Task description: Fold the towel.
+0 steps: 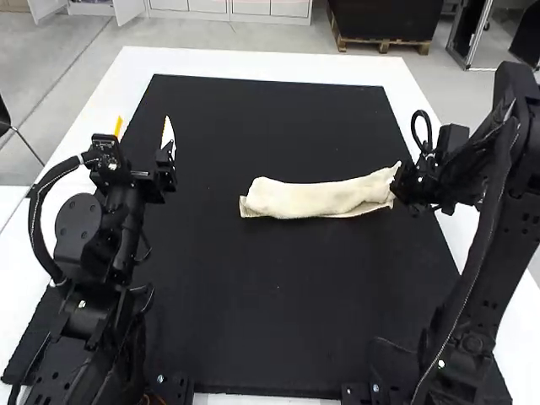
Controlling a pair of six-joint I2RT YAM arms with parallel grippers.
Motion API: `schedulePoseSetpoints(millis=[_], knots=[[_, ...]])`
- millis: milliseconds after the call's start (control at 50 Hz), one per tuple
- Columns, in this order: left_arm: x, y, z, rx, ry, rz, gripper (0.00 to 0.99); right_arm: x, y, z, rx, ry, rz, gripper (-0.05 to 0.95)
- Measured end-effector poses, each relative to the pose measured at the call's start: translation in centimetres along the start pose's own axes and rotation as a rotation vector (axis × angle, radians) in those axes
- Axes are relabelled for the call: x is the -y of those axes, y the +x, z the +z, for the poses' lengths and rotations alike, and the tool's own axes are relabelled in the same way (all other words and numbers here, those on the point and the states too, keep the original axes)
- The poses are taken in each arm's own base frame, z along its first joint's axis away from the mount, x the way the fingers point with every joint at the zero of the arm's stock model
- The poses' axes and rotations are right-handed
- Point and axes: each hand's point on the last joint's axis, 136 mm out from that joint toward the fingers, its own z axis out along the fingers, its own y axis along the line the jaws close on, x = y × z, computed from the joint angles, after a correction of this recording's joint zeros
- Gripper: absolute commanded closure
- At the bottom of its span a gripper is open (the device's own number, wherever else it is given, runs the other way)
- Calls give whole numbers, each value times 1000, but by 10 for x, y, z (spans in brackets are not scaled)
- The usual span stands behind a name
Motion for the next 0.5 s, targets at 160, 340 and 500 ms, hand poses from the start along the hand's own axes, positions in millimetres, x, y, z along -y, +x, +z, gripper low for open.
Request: schedulePoseSetpoints(millis=[160,340,500], knots=[[0,2,0,-9,0,1,82,-1,2,1,-5,-1,1,916],[0,11,0,-46,0,5,82,-26,16,11,-48,-32,-31,916],[0,13,0,-51,0,5,82,-71,32,20,-82,-86,-84,916]])
